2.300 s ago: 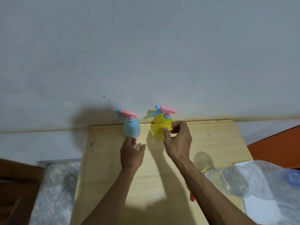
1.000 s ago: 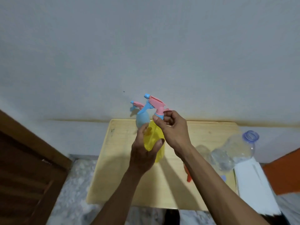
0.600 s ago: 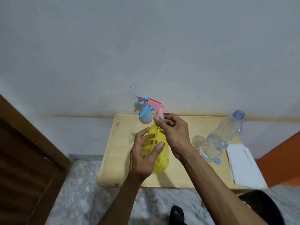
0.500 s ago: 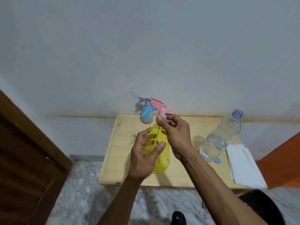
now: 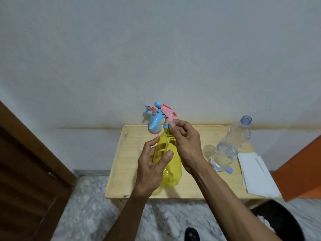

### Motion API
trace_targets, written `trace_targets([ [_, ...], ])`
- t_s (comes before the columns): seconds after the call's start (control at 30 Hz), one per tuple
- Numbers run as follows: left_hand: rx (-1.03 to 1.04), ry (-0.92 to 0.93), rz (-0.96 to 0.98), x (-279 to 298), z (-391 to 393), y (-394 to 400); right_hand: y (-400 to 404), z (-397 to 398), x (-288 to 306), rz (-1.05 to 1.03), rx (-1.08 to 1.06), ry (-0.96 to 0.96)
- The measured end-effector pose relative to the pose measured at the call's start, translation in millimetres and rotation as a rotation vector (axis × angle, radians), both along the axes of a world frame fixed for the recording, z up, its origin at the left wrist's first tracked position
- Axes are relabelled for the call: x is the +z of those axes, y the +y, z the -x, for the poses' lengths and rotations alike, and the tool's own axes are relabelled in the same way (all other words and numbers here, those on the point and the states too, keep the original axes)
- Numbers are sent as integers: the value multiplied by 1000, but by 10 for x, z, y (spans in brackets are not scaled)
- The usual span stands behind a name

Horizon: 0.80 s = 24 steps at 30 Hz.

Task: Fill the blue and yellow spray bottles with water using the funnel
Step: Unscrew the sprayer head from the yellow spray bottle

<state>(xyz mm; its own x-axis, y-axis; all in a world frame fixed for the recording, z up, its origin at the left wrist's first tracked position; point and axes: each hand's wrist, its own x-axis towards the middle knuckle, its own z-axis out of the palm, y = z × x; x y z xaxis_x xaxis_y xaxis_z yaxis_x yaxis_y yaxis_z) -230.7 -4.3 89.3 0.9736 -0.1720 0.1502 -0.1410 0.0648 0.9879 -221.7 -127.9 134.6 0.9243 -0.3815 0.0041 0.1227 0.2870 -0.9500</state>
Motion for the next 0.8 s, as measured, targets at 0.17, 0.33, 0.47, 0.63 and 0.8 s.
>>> trace_targets([
  [0.17,-4,2,20,6,5,57,82,4,-20,89,-46,-2],
  [0.33,8,22,48,44,-23,108,160,-20,33,69,-30,21],
  [0.47,5,16,53,53,-61,134,214,-63,64,94,-23,-6],
  [0.63,27,14,68,72,-89,151,224,-84,101,27,-29,-10],
  [0.8,32,-17,52,93,-112,154,248,-101,119,36,-47,3],
])
